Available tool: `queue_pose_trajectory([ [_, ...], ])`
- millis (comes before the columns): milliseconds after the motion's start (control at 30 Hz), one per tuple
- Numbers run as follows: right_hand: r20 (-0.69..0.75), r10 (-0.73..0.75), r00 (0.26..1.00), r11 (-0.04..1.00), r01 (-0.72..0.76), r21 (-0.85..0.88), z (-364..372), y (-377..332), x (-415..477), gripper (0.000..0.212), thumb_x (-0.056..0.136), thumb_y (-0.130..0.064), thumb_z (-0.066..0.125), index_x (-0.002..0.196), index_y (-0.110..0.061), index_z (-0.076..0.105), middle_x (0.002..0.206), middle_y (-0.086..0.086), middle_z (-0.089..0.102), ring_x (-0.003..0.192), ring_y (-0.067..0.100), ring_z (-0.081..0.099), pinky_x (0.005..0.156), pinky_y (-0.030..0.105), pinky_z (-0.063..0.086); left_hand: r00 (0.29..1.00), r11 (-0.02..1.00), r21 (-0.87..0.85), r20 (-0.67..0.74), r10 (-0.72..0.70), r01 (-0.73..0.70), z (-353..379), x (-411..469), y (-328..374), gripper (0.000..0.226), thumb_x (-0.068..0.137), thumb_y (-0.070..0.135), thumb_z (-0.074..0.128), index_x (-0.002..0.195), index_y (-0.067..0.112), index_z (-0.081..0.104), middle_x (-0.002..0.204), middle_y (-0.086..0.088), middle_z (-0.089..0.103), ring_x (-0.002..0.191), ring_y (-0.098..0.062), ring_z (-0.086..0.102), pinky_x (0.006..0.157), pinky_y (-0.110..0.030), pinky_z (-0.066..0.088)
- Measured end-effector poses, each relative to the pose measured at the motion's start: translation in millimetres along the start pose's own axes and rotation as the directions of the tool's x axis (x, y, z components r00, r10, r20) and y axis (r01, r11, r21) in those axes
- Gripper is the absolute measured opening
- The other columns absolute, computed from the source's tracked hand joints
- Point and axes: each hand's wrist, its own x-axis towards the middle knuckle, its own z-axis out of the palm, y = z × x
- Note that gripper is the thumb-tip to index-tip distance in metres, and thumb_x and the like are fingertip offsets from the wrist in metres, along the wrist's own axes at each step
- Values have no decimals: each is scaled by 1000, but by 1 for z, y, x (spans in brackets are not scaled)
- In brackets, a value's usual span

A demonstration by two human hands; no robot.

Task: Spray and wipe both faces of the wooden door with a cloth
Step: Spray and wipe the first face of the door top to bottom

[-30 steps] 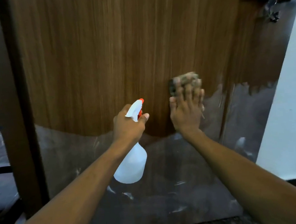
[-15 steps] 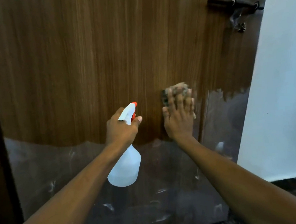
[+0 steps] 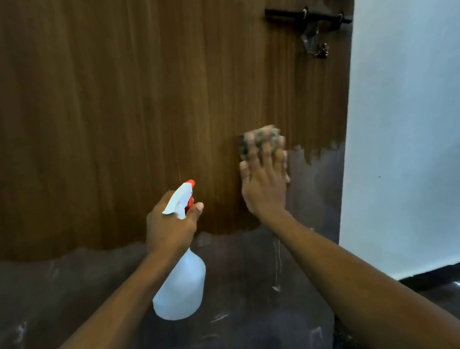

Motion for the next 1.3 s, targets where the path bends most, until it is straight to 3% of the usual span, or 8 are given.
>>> queue_pose_trajectory([
  [133, 18, -460, 888, 880, 459, -122, 8, 56, -37, 63, 104, -40, 45, 159, -31, 16, 168, 3, 11, 154, 35, 9, 123, 53, 17, 999, 999, -22, 32, -36, 36, 21, -11, -1, 55, 80, 32, 68, 131, 22, 49, 137, 0, 52, 122, -22, 50, 88, -25, 39],
  [400, -24, 305, 952, 947, -300, 116, -22, 77, 32, 61, 107, -48, 21, 159, -36, -9, 168, 1, -17, 154, 30, -16, 124, 57, 4, 996, 999, -42, 90, -14, 18, 61, -29, 21, 56, 82, 25, 65, 134, 17, 44, 139, -5, 49, 124, -25, 47, 92, -28, 37],
  [600, -64, -346, 936, 938, 342, -65, 10, 116, -35, 55, 106, -41, 39, 158, -31, 25, 167, 8, 17, 154, 38, 10, 119, 59, 19, 990, 996, -78, 141, -30, 41, 101, -41, 33, 56, 82, 24, 67, 133, 17, 45, 136, -5, 51, 122, -24, 49, 91, -26, 37],
  [700, -79, 71, 994, 997, -71, 3, 6, 147, -31, 60, 106, -46, 26, 160, -33, 5, 169, 7, 3, 155, 33, 1, 123, 56, 11, 987, 994, -81, 147, -59, 72, 113, -51, 30, 56, 81, 23, 67, 132, 16, 45, 137, -5, 51, 123, -24, 49, 89, -24, 36],
  [867, -101, 658, 746, 741, -617, 266, -15, 146, 35, 59, 107, -46, 22, 160, -33, 0, 169, 1, -5, 155, 28, 3, 124, 54, 10, 975, 992, -42, 190, -113, 123, 127, -65, 10, 61, 81, 32, 64, 136, 20, 40, 141, -1, 46, 125, -22, 46, 95, -27, 38],
  [1000, -184, 79, 980, 997, -75, 28, 2, 148, -15, 56, 107, -44, 27, 160, -29, 19, 168, 8, 10, 154, 35, 10, 124, 54, 12, 961, 988, -16, 235, -143, 151, 139, -73, -1, 60, 82, 34, 62, 136, 24, 39, 142, 2, 44, 127, -19, 45, 89, -20, 32],
  [1100, -62, -337, 939, 938, 330, -103, 22, 192, -84, 59, 105, -44, 39, 159, -31, 19, 167, 8, 14, 152, 40, 16, 119, 60, 22, 950, 982, 0, 252, -185, 191, 150, -77, 0, 59, 83, 32, 62, 136, 21, 39, 142, 1, 44, 127, -20, 45, 89, -18, 30],
  [1300, -138, 240, 961, 971, -236, 42, 21, 187, -80, 60, 106, -50, 14, 161, -26, 5, 169, 8, 2, 155, 33, 6, 123, 55, 16, 950, 983, -19, 257, -174, 185, 161, -86, -1, 56, 84, 32, 63, 135, 22, 42, 141, 3, 46, 125, -17, 47, 90, -16, 33],
])
